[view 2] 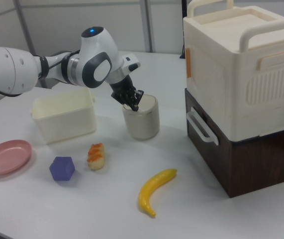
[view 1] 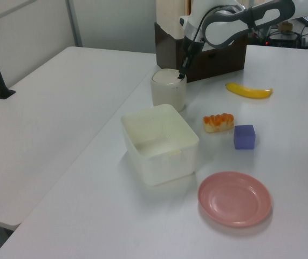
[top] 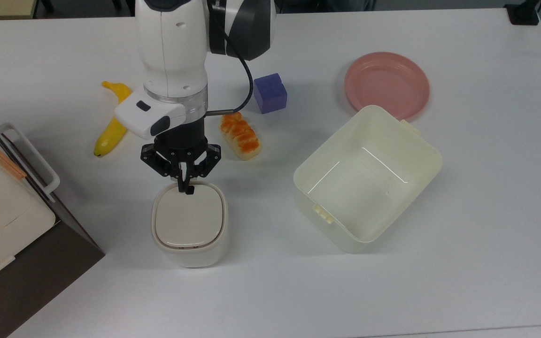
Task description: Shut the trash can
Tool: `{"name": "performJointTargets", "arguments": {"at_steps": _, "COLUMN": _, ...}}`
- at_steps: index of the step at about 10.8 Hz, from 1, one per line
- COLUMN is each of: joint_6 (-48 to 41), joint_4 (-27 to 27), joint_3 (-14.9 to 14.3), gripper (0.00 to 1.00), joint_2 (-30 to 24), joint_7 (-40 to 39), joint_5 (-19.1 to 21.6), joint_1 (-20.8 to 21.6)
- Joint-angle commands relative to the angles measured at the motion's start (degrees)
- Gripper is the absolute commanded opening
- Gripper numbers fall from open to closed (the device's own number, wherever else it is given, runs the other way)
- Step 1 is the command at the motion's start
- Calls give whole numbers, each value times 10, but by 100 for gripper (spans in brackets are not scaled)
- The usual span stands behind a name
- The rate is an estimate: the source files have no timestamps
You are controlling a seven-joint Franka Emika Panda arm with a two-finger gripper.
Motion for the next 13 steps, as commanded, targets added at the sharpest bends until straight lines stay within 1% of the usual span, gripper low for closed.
{"name": "performJointTargets", "arguments": {"at_steps": 1, "joint_6": -2, "joint_4": -14, "joint_3": -9, "gripper": 11, "joint_2": 8, "joint_7": -11, "joint_5": 11, "joint_1": 10}}
{"name": "performJointTargets", "arguments": {"at_steps": 2, "joint_6": -3, "joint_4": -13, "joint_3": -8, "gripper": 18, "joint_2": -7, "joint_7": -7, "joint_5": 14, "joint_1": 10}}
{"name": "performJointTargets", "arguments": {"at_steps": 3, "joint_6": -7, "joint_4": -16, "joint_3": -8, "gripper": 31, "joint_2": -33, "joint_7": -4, "joint_5": 16, "joint_1": 11}}
{"name": "performJointTargets", "arguments": {"at_steps": 4, "joint_6": -10, "joint_4": -29, "joint_3": -8, "gripper": 51, "joint_2": -55, "joint_7": 5, "joint_5": 19, "joint_1": 12}}
{"name": "performJointTargets", "arguments": {"at_steps": 6, "joint_6": -11, "joint_4": -58, "joint_3": -7, "gripper": 100, "joint_2": -93, "joint_7": 28, "joint_5": 23, "joint_1": 15}}
{"name": "performJointTargets", "arguments": {"at_steps": 7, "joint_6": -21, "joint_4": -74, "joint_3": -7, "gripper": 100, "joint_2": -109, "joint_7": 29, "joint_5": 23, "joint_1": 22}}
{"name": "performJointTargets", "arguments": {"at_steps": 8, "joint_6": -59, "joint_4": -93, "joint_3": -6, "gripper": 100, "joint_2": -134, "joint_7": 29, "joint_5": 21, "joint_1": 23}}
{"name": "performJointTargets", "arguments": {"at_steps": 10, "joint_6": -193, "joint_4": -99, "joint_3": -7, "gripper": 100, "joint_2": -183, "joint_7": 28, "joint_5": 14, "joint_1": 22}}
{"name": "performJointTargets", "arguments": {"at_steps": 11, "joint_6": -253, "joint_4": -96, "joint_3": -3, "gripper": 100, "joint_2": -201, "joint_7": 29, "joint_5": 1, "joint_1": 18}}
{"name": "performJointTargets", "arguments": {"at_steps": 12, "joint_6": -296, "joint_4": -95, "joint_3": 14, "gripper": 100, "joint_2": -216, "joint_7": 33, "joint_5": -27, "joint_1": 10}}
{"name": "performJointTargets", "arguments": {"at_steps": 13, "joint_6": -322, "joint_4": -92, "joint_3": 37, "gripper": 100, "joint_2": -223, "joint_7": 78, "joint_5": -48, "joint_1": -11}}
